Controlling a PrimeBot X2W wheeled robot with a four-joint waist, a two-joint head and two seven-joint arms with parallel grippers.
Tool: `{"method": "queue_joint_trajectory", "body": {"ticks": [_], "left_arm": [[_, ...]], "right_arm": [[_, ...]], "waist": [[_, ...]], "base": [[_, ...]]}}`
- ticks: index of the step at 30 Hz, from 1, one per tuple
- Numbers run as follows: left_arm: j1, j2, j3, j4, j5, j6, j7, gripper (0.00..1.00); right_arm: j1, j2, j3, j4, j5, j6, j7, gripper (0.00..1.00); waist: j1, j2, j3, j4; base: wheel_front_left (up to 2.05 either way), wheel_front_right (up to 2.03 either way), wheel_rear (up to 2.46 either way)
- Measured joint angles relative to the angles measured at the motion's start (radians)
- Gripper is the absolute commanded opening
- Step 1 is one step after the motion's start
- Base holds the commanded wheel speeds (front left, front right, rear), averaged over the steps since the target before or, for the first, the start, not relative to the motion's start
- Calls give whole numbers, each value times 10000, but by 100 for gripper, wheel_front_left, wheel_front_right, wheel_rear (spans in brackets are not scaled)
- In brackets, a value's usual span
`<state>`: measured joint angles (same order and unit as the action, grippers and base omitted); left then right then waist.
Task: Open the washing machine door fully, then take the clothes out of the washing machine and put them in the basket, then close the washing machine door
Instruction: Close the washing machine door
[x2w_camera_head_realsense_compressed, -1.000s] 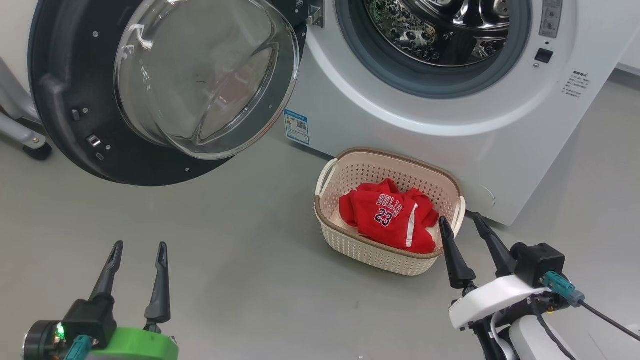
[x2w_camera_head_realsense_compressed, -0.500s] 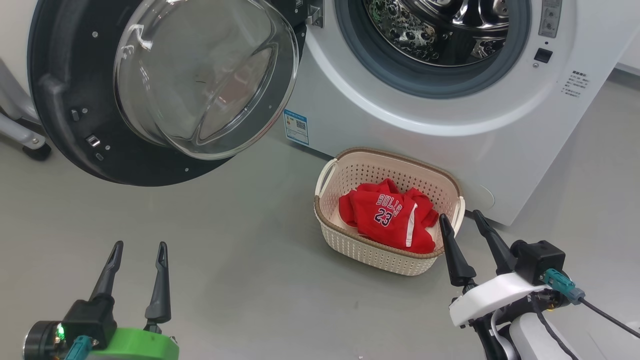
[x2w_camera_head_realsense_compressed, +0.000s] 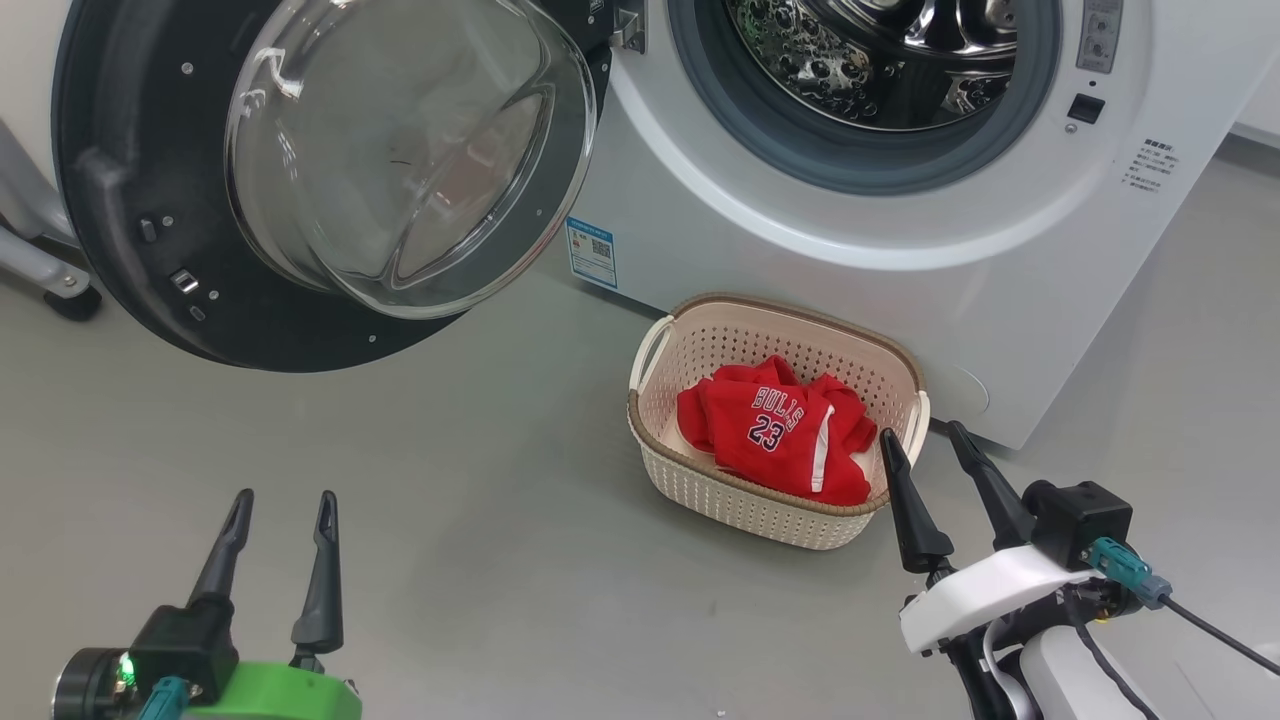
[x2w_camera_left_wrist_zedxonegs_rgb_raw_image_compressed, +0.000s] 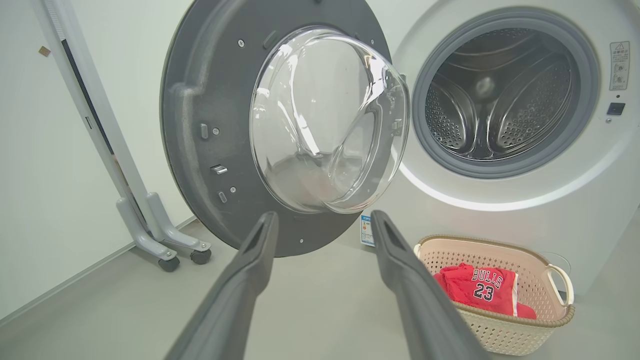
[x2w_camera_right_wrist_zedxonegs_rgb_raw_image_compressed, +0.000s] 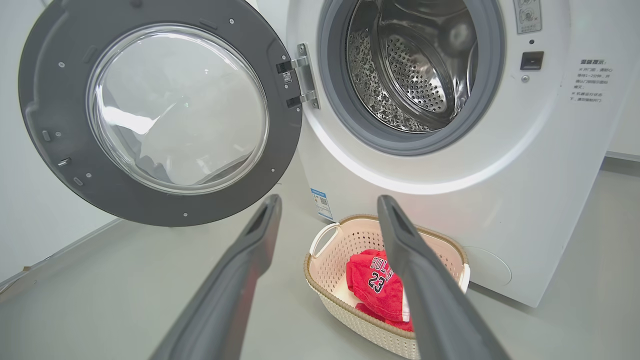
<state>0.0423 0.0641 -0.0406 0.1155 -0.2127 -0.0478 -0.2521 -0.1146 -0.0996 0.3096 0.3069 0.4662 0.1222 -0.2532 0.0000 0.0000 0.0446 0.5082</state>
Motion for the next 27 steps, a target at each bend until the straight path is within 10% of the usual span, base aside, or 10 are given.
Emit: {"method": "queue_joint_trajectory", "body": {"ticks": [2, 17, 27], "left_arm": [[2, -2, -38, 2, -2, 0, 0, 0], [-54, 59, 610, -813, -516, -12, 0, 0], [-707, 1072, 1837, -1634, -1009, -105, 2, 0]], "right_arm": [[-1, -10, 2, 0, 0, 0, 0, 100], [-17, -293, 88, -132, -82, -4, 0, 100], [-343, -558, 265, -608, -430, -8, 150, 100]], "waist": [[0, 0, 9, 0], [0, 0, 467, -16], [0, 0, 1122, -111]], "base": [[0, 0, 0], [0, 0, 0], [0, 0, 0]]}}
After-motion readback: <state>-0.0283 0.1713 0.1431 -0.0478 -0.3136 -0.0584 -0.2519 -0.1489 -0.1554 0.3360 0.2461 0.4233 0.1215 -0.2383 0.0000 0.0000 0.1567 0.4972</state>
